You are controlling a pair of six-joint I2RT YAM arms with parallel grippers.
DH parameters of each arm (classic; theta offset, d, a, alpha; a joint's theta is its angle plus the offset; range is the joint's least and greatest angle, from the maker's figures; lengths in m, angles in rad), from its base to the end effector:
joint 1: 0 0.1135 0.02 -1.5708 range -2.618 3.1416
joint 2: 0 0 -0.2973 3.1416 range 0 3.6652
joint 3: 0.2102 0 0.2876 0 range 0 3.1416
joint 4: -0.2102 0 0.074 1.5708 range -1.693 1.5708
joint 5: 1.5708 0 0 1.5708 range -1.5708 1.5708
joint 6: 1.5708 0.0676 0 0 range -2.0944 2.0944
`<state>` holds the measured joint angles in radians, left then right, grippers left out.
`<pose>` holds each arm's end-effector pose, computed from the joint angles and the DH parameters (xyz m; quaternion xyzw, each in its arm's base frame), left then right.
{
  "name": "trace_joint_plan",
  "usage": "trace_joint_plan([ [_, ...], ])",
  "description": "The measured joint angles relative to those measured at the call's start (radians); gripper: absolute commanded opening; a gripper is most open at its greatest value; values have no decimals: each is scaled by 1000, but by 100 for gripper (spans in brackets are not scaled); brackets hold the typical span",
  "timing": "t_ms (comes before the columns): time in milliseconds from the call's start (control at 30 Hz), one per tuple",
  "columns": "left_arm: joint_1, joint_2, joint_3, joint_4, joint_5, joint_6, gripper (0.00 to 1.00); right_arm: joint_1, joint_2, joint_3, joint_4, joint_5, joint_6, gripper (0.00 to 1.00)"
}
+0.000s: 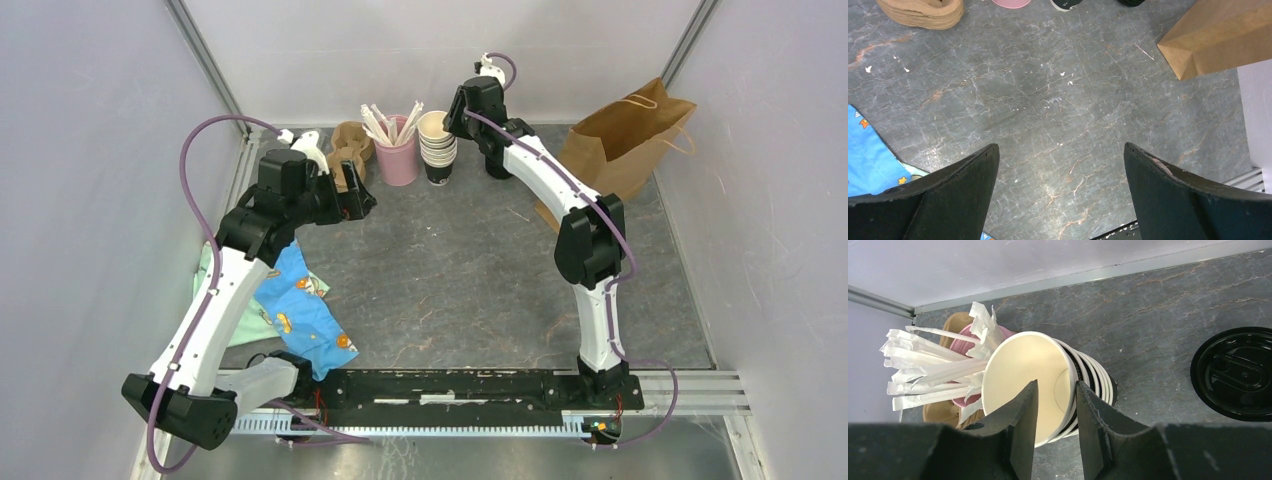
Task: Pack the takeout coffee
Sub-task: Pick up the coffee cup.
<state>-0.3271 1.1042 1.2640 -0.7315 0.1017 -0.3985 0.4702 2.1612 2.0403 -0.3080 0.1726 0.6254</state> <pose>0.2565 -0.0943 0.4066 -0.0070 0.8770 -0.2115 0.4314 0.5400 0.2614 0.3277 0.1114 0.8321 0.2185 0.4974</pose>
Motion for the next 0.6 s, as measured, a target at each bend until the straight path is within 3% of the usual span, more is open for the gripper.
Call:
trace_joint_plan([
  [233,0,0,1,0,-20,12,100,-1,18,8,-1,17,3,34],
  [600,0,6,20,-1,-23,18,100,-4,32,22,-12,24,7,13],
])
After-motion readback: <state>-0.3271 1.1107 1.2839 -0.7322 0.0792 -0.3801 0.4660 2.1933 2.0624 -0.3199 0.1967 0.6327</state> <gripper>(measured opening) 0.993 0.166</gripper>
